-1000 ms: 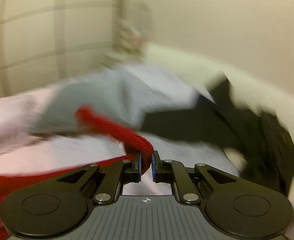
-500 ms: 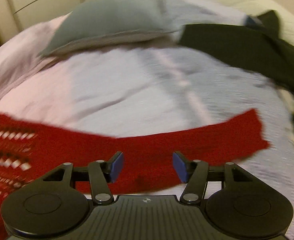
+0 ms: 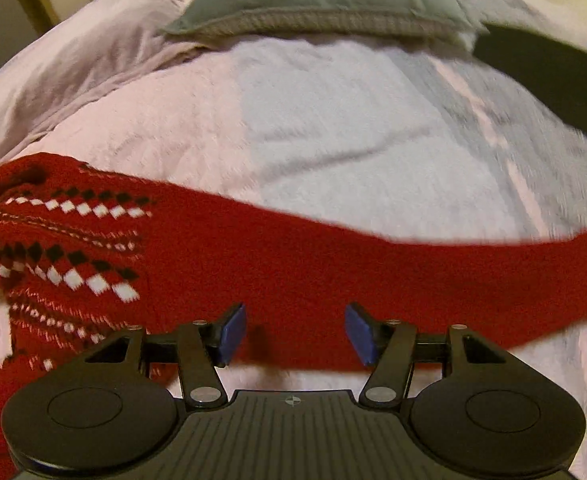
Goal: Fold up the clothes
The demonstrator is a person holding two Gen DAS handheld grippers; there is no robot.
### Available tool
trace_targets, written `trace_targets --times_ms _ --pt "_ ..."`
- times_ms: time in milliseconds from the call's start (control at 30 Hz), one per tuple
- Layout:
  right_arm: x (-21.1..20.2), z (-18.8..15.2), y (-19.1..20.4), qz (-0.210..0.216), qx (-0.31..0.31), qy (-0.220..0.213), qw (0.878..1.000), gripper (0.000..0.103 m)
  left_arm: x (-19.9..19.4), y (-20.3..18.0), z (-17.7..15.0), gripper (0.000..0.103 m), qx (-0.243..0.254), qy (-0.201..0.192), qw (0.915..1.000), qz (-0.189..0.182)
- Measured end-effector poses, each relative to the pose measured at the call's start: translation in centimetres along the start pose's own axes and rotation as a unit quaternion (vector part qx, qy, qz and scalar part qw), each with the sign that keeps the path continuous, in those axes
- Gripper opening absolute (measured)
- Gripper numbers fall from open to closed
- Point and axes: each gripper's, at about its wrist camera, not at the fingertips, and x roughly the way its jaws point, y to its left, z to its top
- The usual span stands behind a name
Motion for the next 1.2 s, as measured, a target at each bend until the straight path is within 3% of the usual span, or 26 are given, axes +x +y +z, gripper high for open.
trace_targets --times_ms 67,167,233,300,333,367,433,500,667,733,833,1000,1200 --pt "0.4 1.1 0.7 0.011 -0.008 -0.003 1.000 0.058 -2.0 2.5 1.2 0.010 -0.006 -0.016 0.9982 0.058" --pt "1.3 2.5 2.0 0.030 -0.021 -0.005 0.999 0.058 -4.5 6.4 2.7 0.010 -0.022 -0.033 0.9886 0.145" --pt "2.3 2.8 2.9 0.038 -0.030 0.004 0.999 0.058 -2.7 9.6 0.6 0.013 -0.061 0.030 0.9788 0.193" --pt "3.2 2.9 3.8 0.046 -0.039 0.015 0.998 0.058 -0.1 12.5 -2.1 0.020 -0.099 0.110 0.9615 0.232" --pt "3.5 2.8 4.1 0.047 -0.042 0.021 0.998 0.058 0.9 13.4 -3.6 0.020 -0.112 0.145 0.9528 0.242" --pt "3.7 2.5 4.3 0.048 -0.046 0.028 0.997 0.058 1.6 13.1 -5.2 0.020 -0.112 0.171 0.9494 0.239" --pt "3.7 1.8 4.5 0.050 -0.056 0.040 0.996 0.058 2.5 12.1 -8.3 0.021 -0.109 0.217 0.9428 0.228" --pt "3.4 1.1 4.5 0.050 -0.061 0.047 0.996 0.058 2.1 9.5 -10.5 0.021 -0.094 0.233 0.9467 0.201" --pt "3.1 -0.2 3.5 0.036 -0.060 0.061 0.996 0.058 0.5 1.8 -12.8 0.031 -0.079 0.253 0.9611 0.076" --pt "3.0 -0.1 3.3 0.033 -0.063 0.058 0.996 0.058 0.6 -0.2 -12.1 0.031 -0.063 0.242 0.9678 0.027" --pt "3.1 0.4 2.9 0.030 -0.074 0.051 0.996 0.058 2.4 -1.4 -9.7 0.035 -0.028 0.199 0.9793 -0.018" --pt "5.4 4.8 3.3 0.046 -0.125 0.036 0.990 0.058 6.6 -2.9 -5.8 0.040 0.010 0.160 0.9853 -0.060" --pt "9.7 11.5 8.6 0.174 -0.185 0.020 0.967 0.058 13.1 -5.9 -2.8 0.041 0.024 0.156 0.9769 -0.144"
